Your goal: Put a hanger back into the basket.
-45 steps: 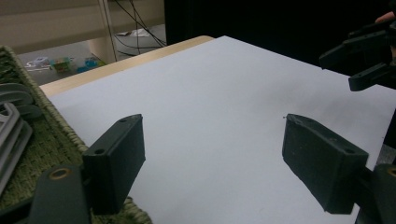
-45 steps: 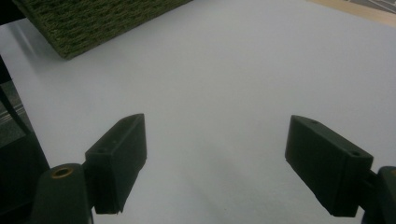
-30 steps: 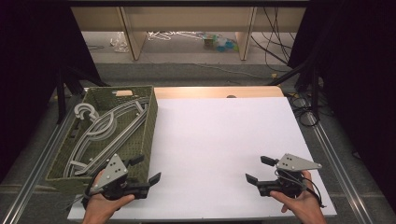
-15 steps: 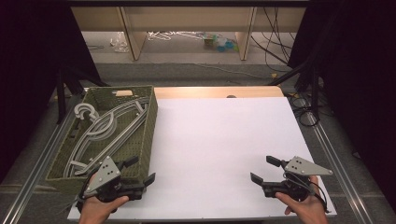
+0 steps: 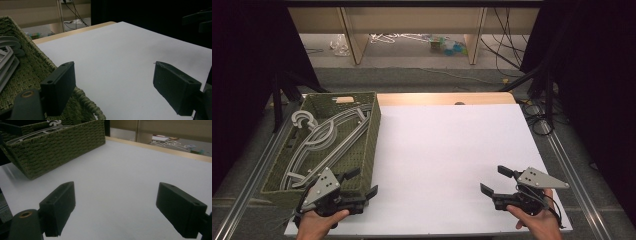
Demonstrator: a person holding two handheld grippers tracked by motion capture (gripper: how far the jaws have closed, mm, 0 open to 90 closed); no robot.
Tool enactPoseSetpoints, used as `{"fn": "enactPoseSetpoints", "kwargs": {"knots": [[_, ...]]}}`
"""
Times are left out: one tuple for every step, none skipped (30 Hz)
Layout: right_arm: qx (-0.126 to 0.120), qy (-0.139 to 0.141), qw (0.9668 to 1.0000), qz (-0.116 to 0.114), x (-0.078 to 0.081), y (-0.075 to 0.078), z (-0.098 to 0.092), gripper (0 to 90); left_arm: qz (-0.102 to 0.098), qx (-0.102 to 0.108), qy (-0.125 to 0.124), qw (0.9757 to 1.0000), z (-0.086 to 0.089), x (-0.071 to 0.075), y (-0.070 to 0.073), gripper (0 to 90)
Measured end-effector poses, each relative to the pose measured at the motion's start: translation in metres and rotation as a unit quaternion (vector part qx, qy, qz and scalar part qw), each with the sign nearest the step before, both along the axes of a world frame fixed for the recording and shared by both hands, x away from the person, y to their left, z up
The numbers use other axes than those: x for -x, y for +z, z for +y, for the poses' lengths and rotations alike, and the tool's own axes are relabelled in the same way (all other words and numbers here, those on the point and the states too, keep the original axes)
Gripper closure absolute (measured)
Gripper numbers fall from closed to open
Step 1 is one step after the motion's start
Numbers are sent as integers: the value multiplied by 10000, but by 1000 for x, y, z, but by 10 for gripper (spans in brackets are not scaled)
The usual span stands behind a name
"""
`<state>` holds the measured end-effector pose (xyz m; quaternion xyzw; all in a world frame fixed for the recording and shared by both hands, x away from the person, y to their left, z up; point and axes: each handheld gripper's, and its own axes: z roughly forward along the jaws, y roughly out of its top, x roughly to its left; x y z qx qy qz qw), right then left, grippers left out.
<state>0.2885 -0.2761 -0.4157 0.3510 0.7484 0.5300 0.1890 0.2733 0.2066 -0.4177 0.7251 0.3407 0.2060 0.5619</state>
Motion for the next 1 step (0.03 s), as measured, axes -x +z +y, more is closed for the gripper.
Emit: {"fn": "enactPoseSetpoints", "kwargs": {"knots": [[69, -4, 10000, 35, 0, 1, -1, 164, 1, -1, -3, 10000, 0, 0, 0, 181]]}}
